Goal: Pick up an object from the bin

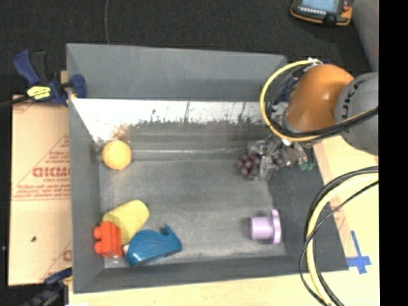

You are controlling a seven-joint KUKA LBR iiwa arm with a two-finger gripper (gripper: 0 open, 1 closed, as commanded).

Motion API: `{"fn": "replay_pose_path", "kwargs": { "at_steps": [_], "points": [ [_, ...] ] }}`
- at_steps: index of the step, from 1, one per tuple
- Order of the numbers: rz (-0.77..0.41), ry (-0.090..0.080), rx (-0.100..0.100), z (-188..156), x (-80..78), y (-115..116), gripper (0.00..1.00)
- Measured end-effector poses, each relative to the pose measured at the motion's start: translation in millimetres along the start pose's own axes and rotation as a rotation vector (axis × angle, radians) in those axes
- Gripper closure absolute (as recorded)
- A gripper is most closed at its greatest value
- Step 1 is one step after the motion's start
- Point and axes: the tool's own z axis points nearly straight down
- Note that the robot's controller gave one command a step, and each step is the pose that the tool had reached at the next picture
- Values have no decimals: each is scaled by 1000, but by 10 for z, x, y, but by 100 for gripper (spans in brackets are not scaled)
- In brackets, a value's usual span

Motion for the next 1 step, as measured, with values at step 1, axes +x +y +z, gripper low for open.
{"fn": "replay_pose_path", "kwargs": {
  "at_steps": [1],
  "points": [
    [-4, 10, -4, -190, 26, -4, 100]
  ]
}}
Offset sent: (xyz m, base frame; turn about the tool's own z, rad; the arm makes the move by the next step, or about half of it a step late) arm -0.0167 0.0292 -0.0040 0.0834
